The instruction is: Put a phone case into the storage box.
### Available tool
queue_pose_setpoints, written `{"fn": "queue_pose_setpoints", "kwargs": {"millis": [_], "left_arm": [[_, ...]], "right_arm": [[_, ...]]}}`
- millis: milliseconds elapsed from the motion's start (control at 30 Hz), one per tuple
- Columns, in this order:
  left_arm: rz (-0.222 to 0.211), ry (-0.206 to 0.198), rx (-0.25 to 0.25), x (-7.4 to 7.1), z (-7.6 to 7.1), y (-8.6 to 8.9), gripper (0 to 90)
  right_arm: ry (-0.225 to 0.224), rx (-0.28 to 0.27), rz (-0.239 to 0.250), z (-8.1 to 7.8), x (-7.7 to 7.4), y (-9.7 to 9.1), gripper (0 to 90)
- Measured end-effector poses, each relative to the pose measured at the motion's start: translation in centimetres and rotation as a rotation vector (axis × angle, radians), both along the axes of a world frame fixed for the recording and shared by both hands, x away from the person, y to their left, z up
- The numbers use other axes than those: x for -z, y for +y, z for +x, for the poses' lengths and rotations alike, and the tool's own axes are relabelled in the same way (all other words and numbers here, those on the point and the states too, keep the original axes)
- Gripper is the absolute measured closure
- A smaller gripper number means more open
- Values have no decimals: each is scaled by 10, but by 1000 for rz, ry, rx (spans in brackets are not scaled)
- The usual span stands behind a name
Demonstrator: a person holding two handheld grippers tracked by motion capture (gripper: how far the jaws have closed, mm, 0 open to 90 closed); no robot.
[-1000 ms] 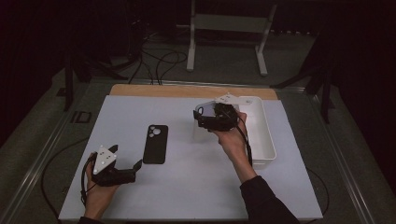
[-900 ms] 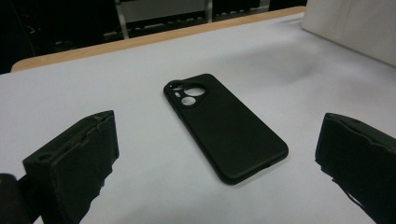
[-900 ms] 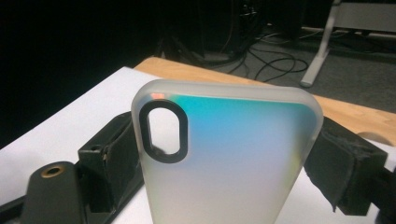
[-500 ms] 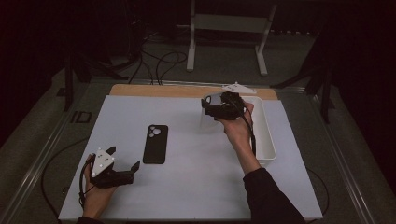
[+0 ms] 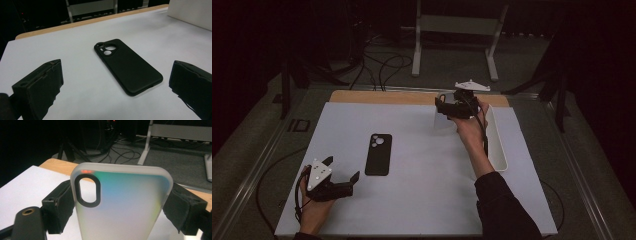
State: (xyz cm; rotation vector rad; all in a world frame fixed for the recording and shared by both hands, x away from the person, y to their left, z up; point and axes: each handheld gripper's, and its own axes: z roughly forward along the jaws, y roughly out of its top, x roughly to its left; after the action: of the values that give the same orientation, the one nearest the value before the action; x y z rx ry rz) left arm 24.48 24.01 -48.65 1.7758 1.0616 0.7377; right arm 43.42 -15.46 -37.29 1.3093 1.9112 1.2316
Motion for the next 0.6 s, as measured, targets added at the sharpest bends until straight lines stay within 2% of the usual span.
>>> {"fn": "queue_pose_setpoints", "kwargs": {"millis": [467,600], "left_arm": [[-5,-6,-13,-1,-2,1,0],[-9,-4,-14,-1,-2,1,0]], "right_arm": [[2,69,22,13,-11,-19,170],[4,86,14,16,-12,-24,170]]}}
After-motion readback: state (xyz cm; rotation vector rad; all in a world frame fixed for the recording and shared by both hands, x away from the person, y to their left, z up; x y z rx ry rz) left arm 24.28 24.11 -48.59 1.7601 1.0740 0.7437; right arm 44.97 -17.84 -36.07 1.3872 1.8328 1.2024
